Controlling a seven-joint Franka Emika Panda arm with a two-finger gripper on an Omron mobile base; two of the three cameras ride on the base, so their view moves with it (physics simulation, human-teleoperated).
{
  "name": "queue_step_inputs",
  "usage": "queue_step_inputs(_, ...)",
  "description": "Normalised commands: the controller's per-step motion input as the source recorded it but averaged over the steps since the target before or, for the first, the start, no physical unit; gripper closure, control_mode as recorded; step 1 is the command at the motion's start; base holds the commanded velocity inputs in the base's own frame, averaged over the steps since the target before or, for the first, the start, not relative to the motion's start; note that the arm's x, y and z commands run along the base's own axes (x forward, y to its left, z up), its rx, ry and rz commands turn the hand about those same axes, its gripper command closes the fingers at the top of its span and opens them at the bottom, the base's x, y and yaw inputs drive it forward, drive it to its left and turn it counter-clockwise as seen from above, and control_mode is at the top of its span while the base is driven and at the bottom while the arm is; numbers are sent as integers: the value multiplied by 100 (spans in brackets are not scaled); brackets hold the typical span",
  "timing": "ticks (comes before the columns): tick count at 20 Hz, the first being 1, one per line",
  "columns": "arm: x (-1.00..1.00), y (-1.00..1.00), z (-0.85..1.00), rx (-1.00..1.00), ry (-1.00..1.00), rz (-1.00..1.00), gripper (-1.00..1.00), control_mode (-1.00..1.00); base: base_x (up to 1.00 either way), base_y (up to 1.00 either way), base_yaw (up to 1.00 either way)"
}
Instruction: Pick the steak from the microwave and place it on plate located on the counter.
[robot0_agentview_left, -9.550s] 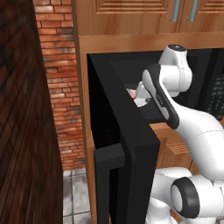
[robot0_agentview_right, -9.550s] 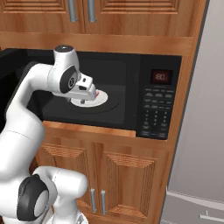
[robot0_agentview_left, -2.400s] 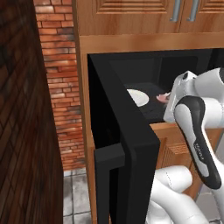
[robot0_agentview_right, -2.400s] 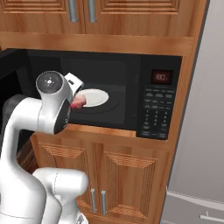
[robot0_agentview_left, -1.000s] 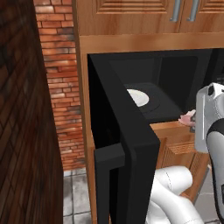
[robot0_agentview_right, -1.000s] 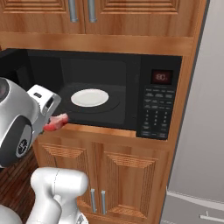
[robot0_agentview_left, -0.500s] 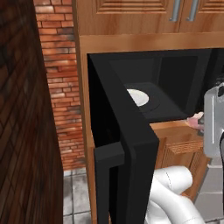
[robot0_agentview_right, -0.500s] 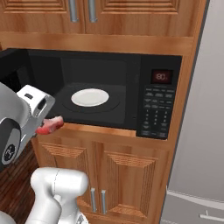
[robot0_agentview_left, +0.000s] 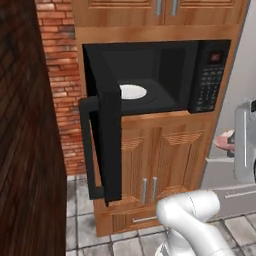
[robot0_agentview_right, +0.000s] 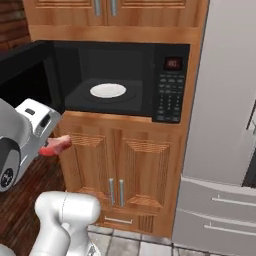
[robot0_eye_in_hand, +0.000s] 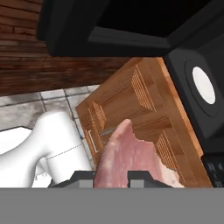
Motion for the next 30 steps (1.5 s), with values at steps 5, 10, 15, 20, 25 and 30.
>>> queue_step_inputs(5, 0, 0, 0, 0, 0, 0, 100, 100, -11, -72, -19)
queue_step_inputs(10, 0, 0, 0, 0, 0, 0, 100, 100, 27, -98, -34)
queue_step_inputs(15, 0, 0, 0, 0, 0, 0, 100, 100, 51, -100, -31)
queue_step_inputs(20, 0, 0, 0, 0, 0, 0, 100, 100, 70, -100, -17)
queue_step_inputs(25, 0, 0, 0, 0, 0, 0, 100, 100, 83, -100, -4)
queue_step_inputs(30, 0, 0, 0, 0, 0, 0, 100, 100, 65, -100, 3)
